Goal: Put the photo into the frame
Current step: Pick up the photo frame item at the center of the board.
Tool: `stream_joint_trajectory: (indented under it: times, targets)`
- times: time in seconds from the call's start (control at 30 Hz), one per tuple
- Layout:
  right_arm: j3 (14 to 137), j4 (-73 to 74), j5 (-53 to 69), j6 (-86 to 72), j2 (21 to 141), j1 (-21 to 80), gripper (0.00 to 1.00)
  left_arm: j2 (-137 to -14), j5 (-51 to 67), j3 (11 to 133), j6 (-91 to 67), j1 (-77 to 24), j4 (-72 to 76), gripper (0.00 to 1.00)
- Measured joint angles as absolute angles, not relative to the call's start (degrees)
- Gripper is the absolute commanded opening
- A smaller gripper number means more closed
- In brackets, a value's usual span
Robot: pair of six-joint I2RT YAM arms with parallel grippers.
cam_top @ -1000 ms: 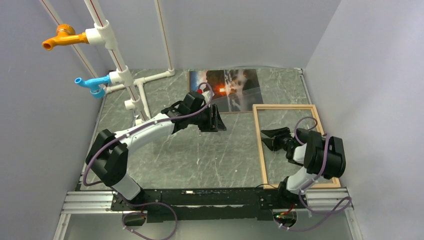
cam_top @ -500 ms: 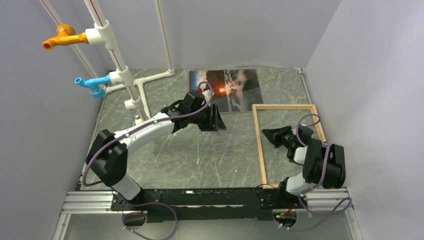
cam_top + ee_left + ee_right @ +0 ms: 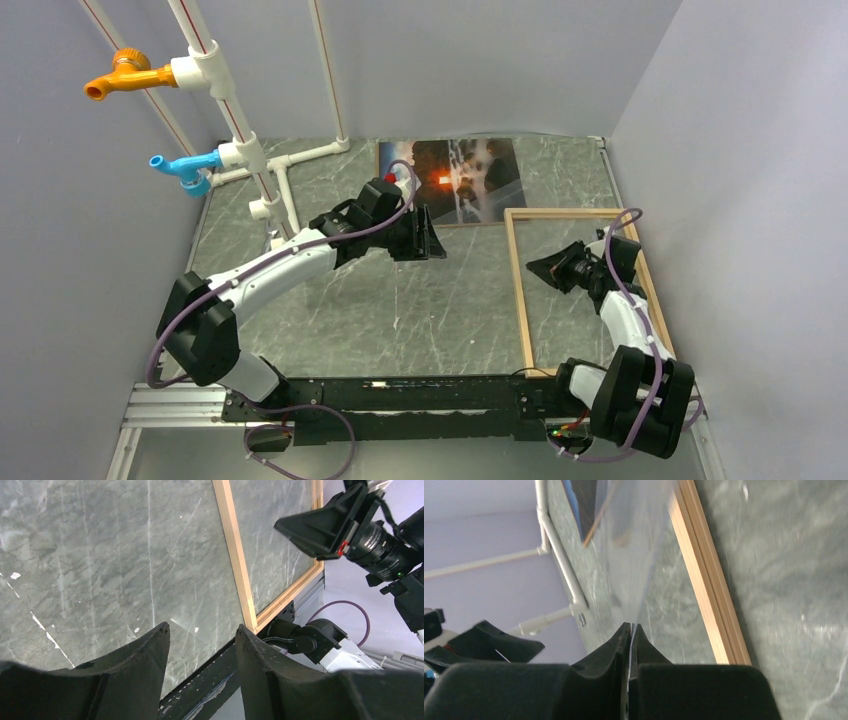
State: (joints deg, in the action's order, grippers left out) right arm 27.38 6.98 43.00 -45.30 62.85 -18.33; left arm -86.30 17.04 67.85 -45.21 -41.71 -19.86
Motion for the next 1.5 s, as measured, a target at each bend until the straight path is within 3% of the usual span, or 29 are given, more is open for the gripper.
stream_joint_trajectory:
  times: [0.33,0.73,1.5]
  targets:
    - [29.08,25.34,44.91,-36.97,57.76,-16.51,0.05,-85.06,15.49,67.85,-44.64,-41.71,-22.24,0.56]
    - [42.19,40.58,43.97,-27.11,57.58,-16.34,0.01,-85.58,12.27,67.94,-42.78,-41.71,-27.24,0.60]
    - [43.94,31.33,37.32,-43.55,54.06,-19.57,0.00,-89.86,11.79,68.10,-42.44,-41.71,-26.20,0.59]
